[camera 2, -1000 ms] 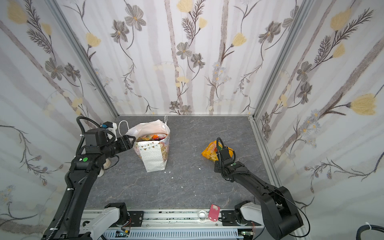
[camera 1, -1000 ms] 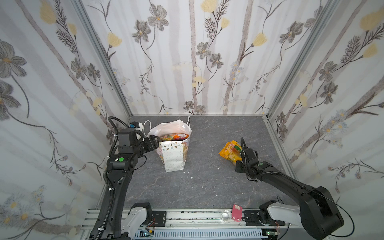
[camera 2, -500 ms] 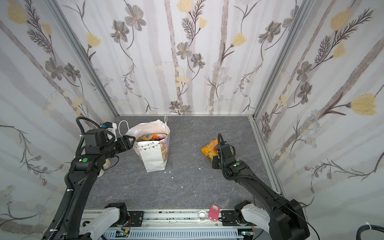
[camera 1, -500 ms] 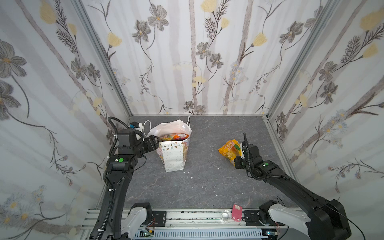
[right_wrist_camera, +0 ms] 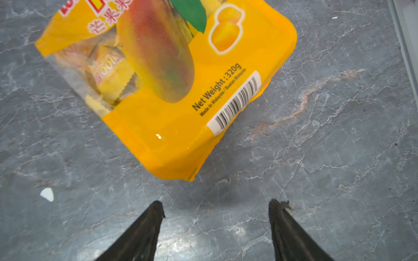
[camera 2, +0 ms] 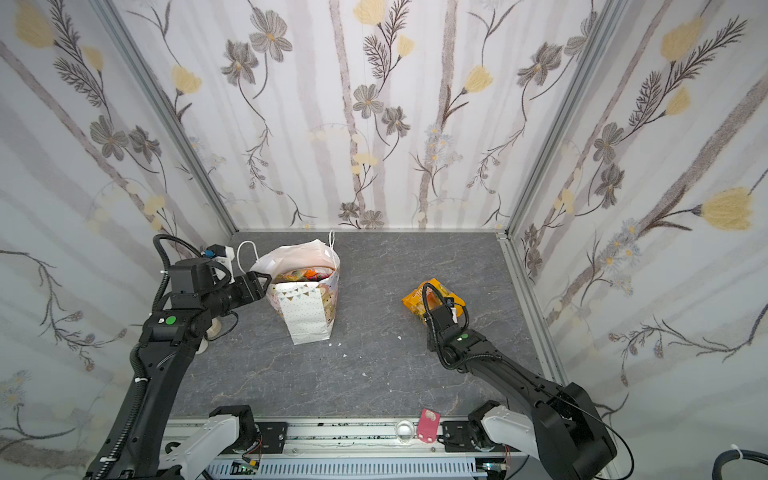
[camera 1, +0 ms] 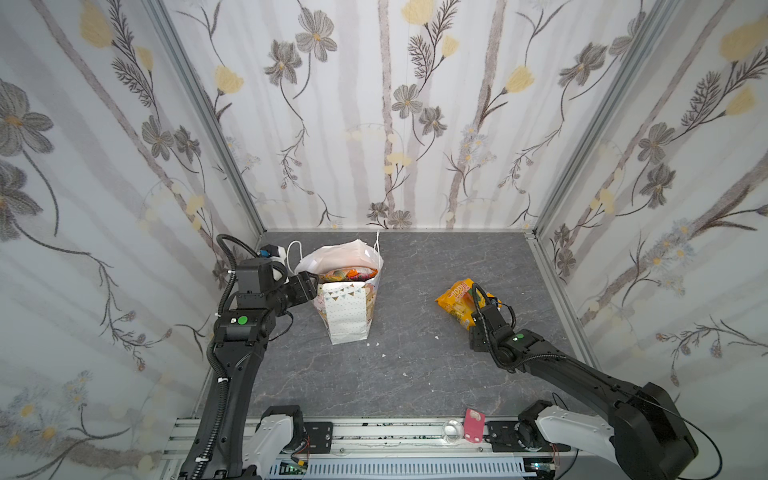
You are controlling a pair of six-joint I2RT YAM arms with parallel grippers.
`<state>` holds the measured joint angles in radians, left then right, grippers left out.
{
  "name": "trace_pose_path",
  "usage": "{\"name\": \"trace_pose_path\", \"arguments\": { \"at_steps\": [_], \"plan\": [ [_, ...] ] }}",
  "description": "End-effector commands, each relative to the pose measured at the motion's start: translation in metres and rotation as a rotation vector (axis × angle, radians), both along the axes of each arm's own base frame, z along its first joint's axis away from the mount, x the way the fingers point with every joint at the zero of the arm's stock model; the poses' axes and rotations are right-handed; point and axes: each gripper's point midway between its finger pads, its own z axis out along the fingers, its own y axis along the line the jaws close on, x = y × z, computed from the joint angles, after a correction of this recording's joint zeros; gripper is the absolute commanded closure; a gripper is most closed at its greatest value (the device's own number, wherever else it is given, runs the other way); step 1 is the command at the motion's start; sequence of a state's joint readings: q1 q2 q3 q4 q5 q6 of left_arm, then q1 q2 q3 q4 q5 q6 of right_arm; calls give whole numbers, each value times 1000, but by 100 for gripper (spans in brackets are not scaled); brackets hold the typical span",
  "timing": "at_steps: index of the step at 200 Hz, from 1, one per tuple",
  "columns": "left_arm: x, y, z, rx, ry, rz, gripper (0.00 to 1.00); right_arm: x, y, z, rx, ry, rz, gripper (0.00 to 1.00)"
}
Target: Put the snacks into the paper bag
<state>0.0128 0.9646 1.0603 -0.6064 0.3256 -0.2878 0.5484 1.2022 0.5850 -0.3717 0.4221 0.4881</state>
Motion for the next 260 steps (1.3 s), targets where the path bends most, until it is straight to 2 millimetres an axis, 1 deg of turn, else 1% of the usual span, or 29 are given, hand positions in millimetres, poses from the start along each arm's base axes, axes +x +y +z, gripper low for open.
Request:
{"name": "trace_pose_path", "arguments": {
  "at_steps": [1, 29, 40, 88, 104, 113, 126, 137, 157, 176, 201, 213, 215, 219, 235, 260],
  "plan": [
    [1, 0, 3, 3, -15, -4, 30, 19, 2, 7, -22, -49, -13, 27],
    [0, 1, 3, 12, -14, -1, 30, 27, -1, -3, -62, 0, -35, 32],
    [-1, 2, 4, 15, -16, 0, 30, 29, -1, -7, -74, 11, -35, 36],
    [-1, 1, 5, 14, -17, -3, 30, 38, 0, -13, -123, 47, -15, 63],
    [-1, 2, 6, 16, -19, 1, 30, 41, -1, -11, -131, 42, -17, 72],
    [-1, 2, 6, 18, -18, 0, 30, 42, -2, -9, -134, 36, -21, 75],
    [-1, 2, 6, 21, -18, 0, 30, 43, -3, -6, -134, 23, -26, 85],
    [-1, 2, 6, 24, -18, 0, 30, 43, -3, -2, -131, 10, -27, 89],
    [-1, 2, 7, 26, -20, -1, 30, 46, -1, 7, -117, -17, -15, 100],
    [-1, 2, 8, 27, -23, -1, 30, 48, 2, 19, -95, -49, -3, 100],
    [-1, 3, 10, 27, -26, 0, 30, 50, 2, 40, -71, -108, -3, 100],
    [-1, 2, 9, 26, -26, -2, 30, 50, 1, 53, -55, -145, -3, 100],
    [-1, 2, 10, 27, -27, -1, 30, 55, 5, 64, -40, -172, -2, 100],
    [-1, 2, 9, 27, -26, -2, 30, 57, 7, 72, -27, -192, 6, 100],
    [-1, 3, 9, 29, -27, 1, 30, 59, 12, 91, 7, -236, 27, 100],
    [-1, 3, 9, 29, -26, 0, 30, 62, 27, 121, 94, -293, 78, 100]
  ]
}}
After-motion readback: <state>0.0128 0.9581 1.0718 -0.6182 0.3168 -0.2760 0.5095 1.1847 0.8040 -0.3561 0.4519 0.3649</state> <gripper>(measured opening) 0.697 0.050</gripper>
